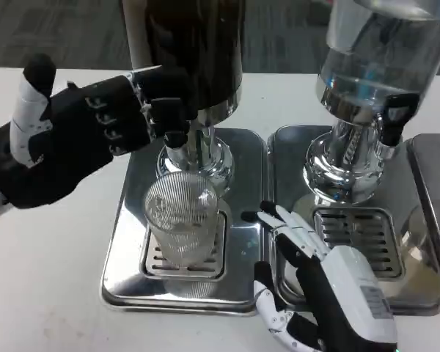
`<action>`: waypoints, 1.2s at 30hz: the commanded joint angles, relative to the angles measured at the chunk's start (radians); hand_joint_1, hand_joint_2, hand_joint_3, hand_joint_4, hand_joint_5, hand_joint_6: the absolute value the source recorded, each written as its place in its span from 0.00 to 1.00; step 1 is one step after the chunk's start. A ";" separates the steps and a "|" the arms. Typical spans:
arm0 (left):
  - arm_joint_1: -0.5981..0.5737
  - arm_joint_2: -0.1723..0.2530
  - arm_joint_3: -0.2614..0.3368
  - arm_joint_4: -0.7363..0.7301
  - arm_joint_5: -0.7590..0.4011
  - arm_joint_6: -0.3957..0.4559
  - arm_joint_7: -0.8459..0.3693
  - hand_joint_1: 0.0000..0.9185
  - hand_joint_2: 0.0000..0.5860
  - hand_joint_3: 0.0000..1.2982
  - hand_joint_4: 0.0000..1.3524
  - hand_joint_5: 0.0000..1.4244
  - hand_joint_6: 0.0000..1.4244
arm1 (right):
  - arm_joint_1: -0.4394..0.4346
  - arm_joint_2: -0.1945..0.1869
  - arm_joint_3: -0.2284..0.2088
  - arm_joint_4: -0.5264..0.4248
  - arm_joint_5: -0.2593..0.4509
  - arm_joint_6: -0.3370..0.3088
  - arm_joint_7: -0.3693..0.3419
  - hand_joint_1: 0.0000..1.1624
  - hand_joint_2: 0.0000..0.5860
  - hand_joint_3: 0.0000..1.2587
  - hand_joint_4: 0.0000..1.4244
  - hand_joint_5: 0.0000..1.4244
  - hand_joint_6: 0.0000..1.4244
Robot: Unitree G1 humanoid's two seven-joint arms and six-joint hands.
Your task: Grasp the cup under the faucet to collect the drink, then remove the cup.
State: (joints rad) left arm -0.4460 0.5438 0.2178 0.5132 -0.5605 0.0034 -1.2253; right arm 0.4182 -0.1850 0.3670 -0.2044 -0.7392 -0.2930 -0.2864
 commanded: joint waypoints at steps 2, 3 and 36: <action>-0.022 -0.014 -0.019 -0.019 0.045 -0.021 0.006 0.00 0.09 0.19 0.11 0.12 0.11 | 0.004 0.008 0.001 0.006 0.003 0.005 -0.015 0.44 1.00 0.17 0.07 0.06 0.16; -0.024 -0.016 -0.024 -0.022 0.053 -0.027 0.006 0.00 0.09 0.19 0.11 0.12 0.11 | 0.003 0.008 0.001 0.007 0.004 0.005 -0.014 0.44 1.00 0.17 0.07 0.06 0.16; 0.081 0.023 -0.070 -0.060 0.218 -0.444 0.043 0.00 0.09 0.16 0.08 0.09 0.09 | -0.020 0.000 -0.014 0.011 0.023 0.010 0.021 0.43 1.00 0.17 0.07 0.06 0.16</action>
State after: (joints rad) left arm -0.3985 0.5457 0.1716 0.4505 -0.3933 -0.4098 -1.1792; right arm 0.4009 -0.1764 0.3599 -0.1979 -0.7197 -0.2914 -0.2705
